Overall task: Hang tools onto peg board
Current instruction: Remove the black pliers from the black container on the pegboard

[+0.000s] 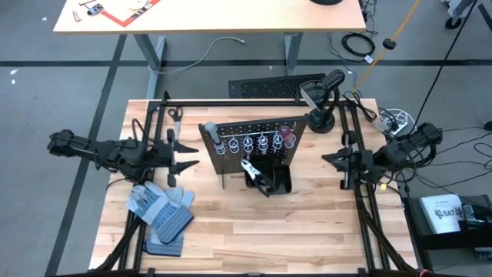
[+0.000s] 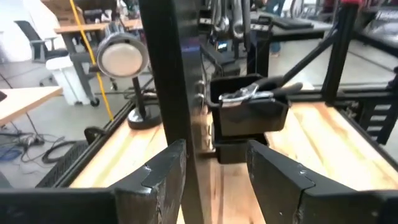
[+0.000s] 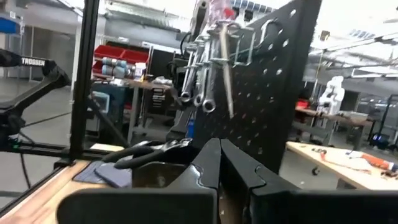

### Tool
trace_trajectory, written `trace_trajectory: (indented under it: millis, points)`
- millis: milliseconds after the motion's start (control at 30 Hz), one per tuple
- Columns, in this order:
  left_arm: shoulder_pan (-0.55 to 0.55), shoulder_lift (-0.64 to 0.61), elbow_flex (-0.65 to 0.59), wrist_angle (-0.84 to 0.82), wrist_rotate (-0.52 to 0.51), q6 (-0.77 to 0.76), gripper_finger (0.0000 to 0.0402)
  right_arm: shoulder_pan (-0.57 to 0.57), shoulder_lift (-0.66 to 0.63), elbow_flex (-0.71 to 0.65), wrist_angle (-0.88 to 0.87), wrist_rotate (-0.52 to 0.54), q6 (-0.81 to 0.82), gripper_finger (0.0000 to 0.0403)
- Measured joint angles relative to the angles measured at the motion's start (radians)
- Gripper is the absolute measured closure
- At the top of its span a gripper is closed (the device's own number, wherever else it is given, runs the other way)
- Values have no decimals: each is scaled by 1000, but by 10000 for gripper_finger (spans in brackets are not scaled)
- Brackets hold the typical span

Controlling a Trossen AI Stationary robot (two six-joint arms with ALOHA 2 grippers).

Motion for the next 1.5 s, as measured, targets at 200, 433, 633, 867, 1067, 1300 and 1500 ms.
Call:
trace_trajectory:
  millis: [200, 433, 633, 867, 1067, 1300, 1500]
  points:
    - [0, 46, 0, 2, -1, 0, 227, 0, 160, 0, 108, -1, 18, 403]
    - [0, 94, 0, 11, -3, -64, 227, 0, 347, 0, 336, -26, -36, 401]
    - [0, 163, 0, 81, -15, -69, 227, -1, 449, 0, 432, -49, -4, 365]
    - [-4, 241, -1, 223, -18, -50, 227, -19, 503, 118, 293, -56, 91, 273]
    - [-10, 271, -1, 286, -18, -50, 227, -18, 594, 285, 41, -57, 142, 219]
    - [-10, 270, -1, 285, -47, -78, 227, -18, 740, 357, -35, -32, 95, 249]
    - [-10, 270, -1, 284, -48, -79, 227, 10, 829, 360, -30, 90, 28, 282]
